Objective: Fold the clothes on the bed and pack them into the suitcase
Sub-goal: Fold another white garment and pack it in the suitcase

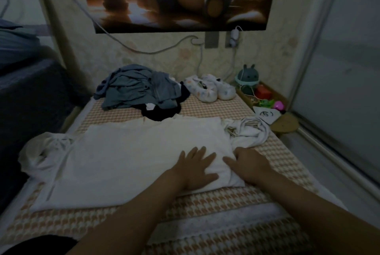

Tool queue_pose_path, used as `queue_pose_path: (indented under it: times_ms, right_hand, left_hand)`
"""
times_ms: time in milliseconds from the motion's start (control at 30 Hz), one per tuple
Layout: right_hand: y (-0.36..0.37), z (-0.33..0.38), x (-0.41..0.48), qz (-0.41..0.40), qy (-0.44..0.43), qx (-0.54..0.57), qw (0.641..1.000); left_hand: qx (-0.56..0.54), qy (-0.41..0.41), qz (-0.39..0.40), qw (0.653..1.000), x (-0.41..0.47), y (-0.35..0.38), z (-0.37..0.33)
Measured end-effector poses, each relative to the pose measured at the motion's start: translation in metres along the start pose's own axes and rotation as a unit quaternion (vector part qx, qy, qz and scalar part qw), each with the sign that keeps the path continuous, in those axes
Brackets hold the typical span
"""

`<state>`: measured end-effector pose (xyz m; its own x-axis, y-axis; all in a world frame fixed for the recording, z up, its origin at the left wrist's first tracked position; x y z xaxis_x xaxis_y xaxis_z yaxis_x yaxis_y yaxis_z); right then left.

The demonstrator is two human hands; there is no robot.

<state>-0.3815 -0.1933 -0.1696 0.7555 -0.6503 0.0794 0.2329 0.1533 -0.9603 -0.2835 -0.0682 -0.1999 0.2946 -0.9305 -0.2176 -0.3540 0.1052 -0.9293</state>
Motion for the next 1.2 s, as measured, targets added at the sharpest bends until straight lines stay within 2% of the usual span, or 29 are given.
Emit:
queue_pose_path:
  times_ms: [67,133,200,300,400,467,500,567,700,767,833,867,933,1000,1033,1100,1200]
  right_hand:
    - [-0.006,0.004,0.003,-0.038,-0.012,0.072,0.997]
    - [-0.011,-0.005,0.008,-0.071,0.031,0.146,0.986]
    - [-0.003,-0.016,0.010,-0.034,0.070,0.166,0.983]
    - [0.007,-0.012,0.007,0.031,0.026,0.093,0.995]
    - [-0.005,0.002,0.004,0.049,-0.001,0.198,0.979]
    - [-0.005,0.011,-0.004,0.144,-0.015,0.256,0.956]
    - [-0.003,0.012,-0.011,0.199,-0.021,0.248,0.948]
    - [-0.006,-0.002,-0.021,0.256,-0.007,0.220,0.941]
    - [-0.003,-0.026,-0.024,0.312,0.031,0.022,0.949]
    - [-0.006,-0.017,-0.014,0.265,0.009,-0.037,0.964]
    - [-0.020,0.002,-0.001,0.138,-0.054,-0.057,0.987]
    - [-0.023,0.011,0.002,0.103,-0.089,-0.044,0.990]
    - [-0.013,0.018,0.005,0.124,-0.122,-0.030,0.984]
    - [-0.007,0.010,0.014,0.149,-0.101,-0.032,0.983]
    - [-0.013,0.005,0.020,0.133,-0.092,-0.023,0.987]
    - [-0.035,-0.007,0.037,0.076,-0.069,-0.006,0.995]
    - [-0.065,-0.040,0.061,-0.046,-0.021,-0.037,0.998]
  left_hand:
    - [-0.008,0.036,-0.056,0.998,0.001,-0.009,-0.011]
    - [-0.010,0.060,-0.108,0.992,-0.002,-0.014,-0.018]
    - [-0.005,0.063,-0.108,0.992,-0.005,-0.008,-0.021]
    - [0.009,0.043,-0.067,0.997,-0.009,0.005,-0.019]
    - [0.020,0.043,-0.034,0.998,-0.014,0.009,-0.020]
    - [0.018,0.054,-0.034,0.998,-0.018,0.008,-0.022]
    - [0.011,0.056,-0.039,0.998,-0.020,0.007,-0.023]
    - [0.002,0.062,-0.045,0.997,-0.022,0.006,-0.025]
    - [0.017,0.075,-0.021,0.997,-0.024,0.012,-0.031]
    - [-0.039,0.071,-0.061,0.995,-0.018,-0.002,-0.032]
    - [-0.085,0.094,-0.145,0.981,-0.009,-0.024,-0.034]
    - [-0.090,0.103,-0.174,0.975,-0.003,-0.031,-0.034]
    - [-0.086,0.092,-0.159,0.979,0.013,-0.031,-0.033]
    - [-0.051,0.050,-0.100,0.992,0.030,-0.023,-0.031]
    - [-0.016,0.037,-0.087,0.995,0.036,-0.025,-0.033]
    - [0.010,0.032,-0.112,0.993,0.048,-0.042,-0.038]
    - [-0.046,0.028,-0.161,0.985,0.069,-0.065,-0.039]
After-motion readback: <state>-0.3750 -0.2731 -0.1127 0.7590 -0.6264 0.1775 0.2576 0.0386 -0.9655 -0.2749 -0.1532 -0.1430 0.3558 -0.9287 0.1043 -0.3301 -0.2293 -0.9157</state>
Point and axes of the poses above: each hand's wrist, its own x-axis towards the middle knuckle, its own y-axis out of the palm, z = x × y, the point moved 10 cm from there along x, towards the middle knuckle, and after that the axes turned 9 degrees about -x, right-handed, at the moved point
